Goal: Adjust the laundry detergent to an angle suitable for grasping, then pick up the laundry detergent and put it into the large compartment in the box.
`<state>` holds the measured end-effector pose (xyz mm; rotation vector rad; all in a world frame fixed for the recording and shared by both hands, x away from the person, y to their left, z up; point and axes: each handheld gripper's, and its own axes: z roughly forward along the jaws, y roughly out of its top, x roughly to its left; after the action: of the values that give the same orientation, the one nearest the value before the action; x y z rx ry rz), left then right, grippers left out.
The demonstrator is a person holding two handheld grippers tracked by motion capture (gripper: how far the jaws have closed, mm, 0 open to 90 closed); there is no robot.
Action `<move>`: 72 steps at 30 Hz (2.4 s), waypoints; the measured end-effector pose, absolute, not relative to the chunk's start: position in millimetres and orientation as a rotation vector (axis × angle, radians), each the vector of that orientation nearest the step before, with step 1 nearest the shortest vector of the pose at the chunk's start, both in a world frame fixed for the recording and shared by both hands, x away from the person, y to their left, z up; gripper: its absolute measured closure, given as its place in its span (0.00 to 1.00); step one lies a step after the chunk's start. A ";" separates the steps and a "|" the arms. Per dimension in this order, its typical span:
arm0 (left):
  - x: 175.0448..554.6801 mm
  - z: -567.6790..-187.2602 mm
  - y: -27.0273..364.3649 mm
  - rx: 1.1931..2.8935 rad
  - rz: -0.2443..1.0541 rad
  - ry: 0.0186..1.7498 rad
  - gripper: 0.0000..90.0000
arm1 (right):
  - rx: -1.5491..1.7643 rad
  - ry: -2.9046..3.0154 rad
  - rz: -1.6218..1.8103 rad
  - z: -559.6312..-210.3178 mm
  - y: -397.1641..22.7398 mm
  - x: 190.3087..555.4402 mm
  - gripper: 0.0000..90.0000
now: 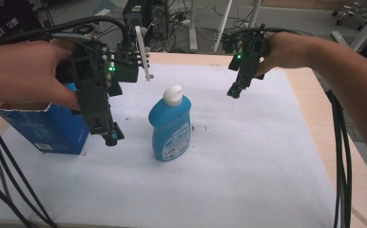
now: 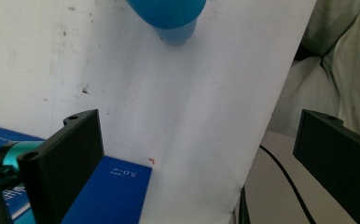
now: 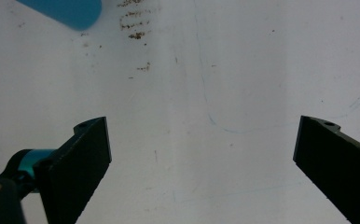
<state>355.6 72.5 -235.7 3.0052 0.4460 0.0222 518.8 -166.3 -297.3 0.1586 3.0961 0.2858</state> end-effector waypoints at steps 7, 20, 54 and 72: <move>356.4 -234.3 68.6 3.003 0.029 0.458 0.02 | 0.152 3.095 0.304 -294.7 -169.9 515.9 0.04; 354.8 -232.9 68.3 2.992 0.040 0.474 0.02 | 0.146 3.094 0.306 -294.0 -173.3 513.9 0.03; 358.3 -226.3 50.7 2.888 0.108 0.683 0.02 | 0.142 3.092 0.310 -290.3 -177.7 513.1 0.03; 380.8 -230.5 19.3 2.792 0.142 0.913 0.02 | 0.130 3.098 0.313 -294.4 -175.2 514.5 0.03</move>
<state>380.8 19.3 -230.5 2.7917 0.9128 0.1419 514.5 -175.2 -294.4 0.1305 3.0981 0.3127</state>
